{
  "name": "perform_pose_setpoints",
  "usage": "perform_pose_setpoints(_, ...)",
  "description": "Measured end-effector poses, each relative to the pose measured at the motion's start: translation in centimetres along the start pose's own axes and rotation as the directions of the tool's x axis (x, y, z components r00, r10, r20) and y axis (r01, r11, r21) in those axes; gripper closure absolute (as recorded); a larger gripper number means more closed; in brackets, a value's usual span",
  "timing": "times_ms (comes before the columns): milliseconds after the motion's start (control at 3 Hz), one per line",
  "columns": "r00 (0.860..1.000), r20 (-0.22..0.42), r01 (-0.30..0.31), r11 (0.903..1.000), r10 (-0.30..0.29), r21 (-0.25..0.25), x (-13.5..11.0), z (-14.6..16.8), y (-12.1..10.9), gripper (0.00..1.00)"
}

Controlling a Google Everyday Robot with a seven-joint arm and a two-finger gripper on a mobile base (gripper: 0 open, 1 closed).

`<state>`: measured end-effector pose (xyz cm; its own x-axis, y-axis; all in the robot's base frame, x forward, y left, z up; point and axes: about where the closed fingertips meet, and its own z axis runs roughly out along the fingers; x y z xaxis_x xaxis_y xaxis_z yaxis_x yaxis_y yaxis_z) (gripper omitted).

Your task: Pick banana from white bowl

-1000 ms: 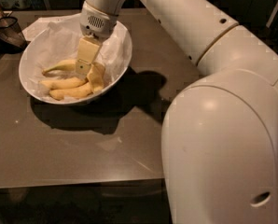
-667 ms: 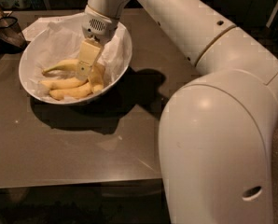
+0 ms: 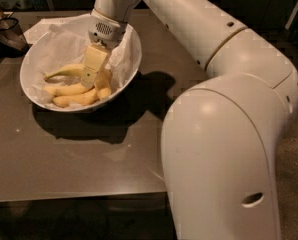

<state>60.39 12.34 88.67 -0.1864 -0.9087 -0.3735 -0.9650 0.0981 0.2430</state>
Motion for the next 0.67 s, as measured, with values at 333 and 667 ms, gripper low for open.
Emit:
perform_pose_setpoints(333, 1.000, -0.004, -0.013, 0.9999, 0.013, -0.005, 0.16, 0.08, -0.25, 0.43)
perform_pose_setpoints(667, 1.000, -0.006, -0.019, 0.9998, 0.019, -0.007, 0.21, -0.01, -0.35, 0.67)
